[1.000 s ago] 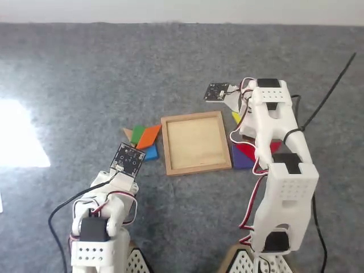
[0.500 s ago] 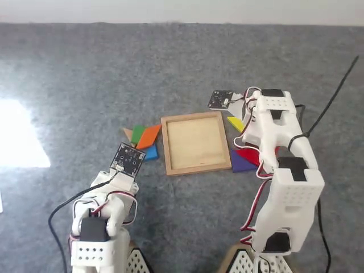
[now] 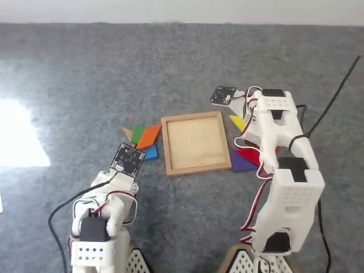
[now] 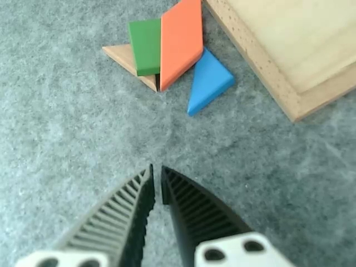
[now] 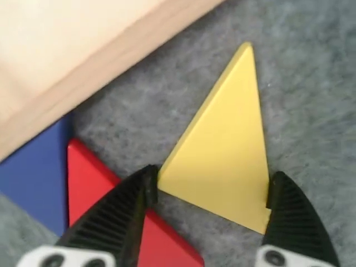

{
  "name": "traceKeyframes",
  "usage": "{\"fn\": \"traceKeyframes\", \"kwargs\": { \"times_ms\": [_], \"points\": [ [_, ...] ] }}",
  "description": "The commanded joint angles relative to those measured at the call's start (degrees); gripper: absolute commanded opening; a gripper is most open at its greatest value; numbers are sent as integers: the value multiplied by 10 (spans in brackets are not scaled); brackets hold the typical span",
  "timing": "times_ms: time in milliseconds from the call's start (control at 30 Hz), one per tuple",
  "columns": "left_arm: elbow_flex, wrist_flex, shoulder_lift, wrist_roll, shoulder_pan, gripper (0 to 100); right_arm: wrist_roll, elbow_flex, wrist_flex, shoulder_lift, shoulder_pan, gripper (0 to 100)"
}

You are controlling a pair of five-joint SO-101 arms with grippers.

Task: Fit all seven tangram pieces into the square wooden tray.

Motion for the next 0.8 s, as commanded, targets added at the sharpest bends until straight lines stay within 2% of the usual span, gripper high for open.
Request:
{"fn": "traceKeyframes", "kwargs": {
  "times_ms": [0,300,600,767],
  "points": [
    [-5,4,4,4,-3,20,-23,-1,-16,-15,5,255],
    [-5,4,4,4,-3,20,-50,0,27,-107,0,255],
    [-5,4,4,4,-3,20,-76,2,76,-203,-36,255],
    [-5,4,4,4,-3,20,-47,9,73,-198,-12,284]
  ]
}}
